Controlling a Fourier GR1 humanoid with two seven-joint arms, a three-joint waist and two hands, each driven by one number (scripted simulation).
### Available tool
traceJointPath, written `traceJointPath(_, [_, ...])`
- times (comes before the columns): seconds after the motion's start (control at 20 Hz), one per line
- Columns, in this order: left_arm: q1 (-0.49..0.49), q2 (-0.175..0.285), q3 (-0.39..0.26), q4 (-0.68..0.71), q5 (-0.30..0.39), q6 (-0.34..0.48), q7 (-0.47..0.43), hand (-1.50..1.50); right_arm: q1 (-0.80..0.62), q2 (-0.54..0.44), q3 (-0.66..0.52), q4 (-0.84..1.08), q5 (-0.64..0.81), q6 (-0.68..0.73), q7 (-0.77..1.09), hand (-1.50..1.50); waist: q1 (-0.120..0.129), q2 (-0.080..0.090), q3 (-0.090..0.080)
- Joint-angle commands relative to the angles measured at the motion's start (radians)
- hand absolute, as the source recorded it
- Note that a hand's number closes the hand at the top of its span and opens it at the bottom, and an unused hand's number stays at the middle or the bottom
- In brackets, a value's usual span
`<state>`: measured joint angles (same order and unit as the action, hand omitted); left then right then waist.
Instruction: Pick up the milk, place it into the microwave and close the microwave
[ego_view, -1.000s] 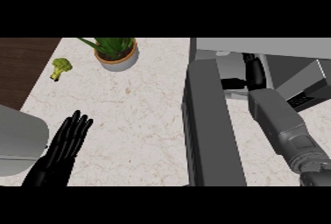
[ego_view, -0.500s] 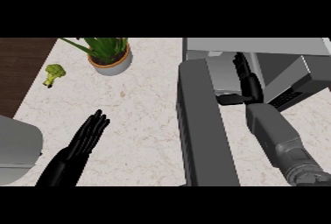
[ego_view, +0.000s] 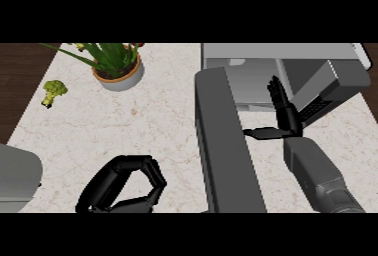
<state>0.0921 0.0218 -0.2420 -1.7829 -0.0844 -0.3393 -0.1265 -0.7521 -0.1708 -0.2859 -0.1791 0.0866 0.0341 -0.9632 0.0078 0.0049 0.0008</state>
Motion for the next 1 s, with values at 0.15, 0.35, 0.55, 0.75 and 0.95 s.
traceJointPath(0.15, [-0.135,-0.021,-0.050,0.151,-0.097,0.095,-0.008,1.50,0.172,0.019,0.052,-0.141,0.000,0.074,-0.046,-1.50,-0.022,-0.009,-0.001])
traceJointPath(0.35, [-0.121,-0.011,-0.115,0.269,-0.155,0.034,-0.040,1.50,0.233,-0.033,0.060,-0.247,-0.019,0.121,0.004,-1.50,-0.037,-0.013,-0.003])
traceJointPath(0.55, [-0.187,-0.021,-0.190,0.378,-0.160,0.066,-0.059,1.50,0.346,-0.051,0.106,-0.407,-0.015,0.160,0.038,-1.50,-0.048,-0.014,-0.004])
traceJointPath(0.75, [-0.261,-0.022,-0.287,0.449,-0.077,0.128,-0.018,1.50,0.476,-0.047,0.114,-0.616,-0.060,0.180,0.094,-1.50,-0.048,-0.013,-0.003])
traceJointPath(0.95, [-0.303,-0.022,-0.385,0.558,-0.037,0.175,-0.099,1.50,0.600,-0.064,0.113,-0.806,-0.109,0.226,0.154,-1.50,-0.058,-0.012,-0.004])
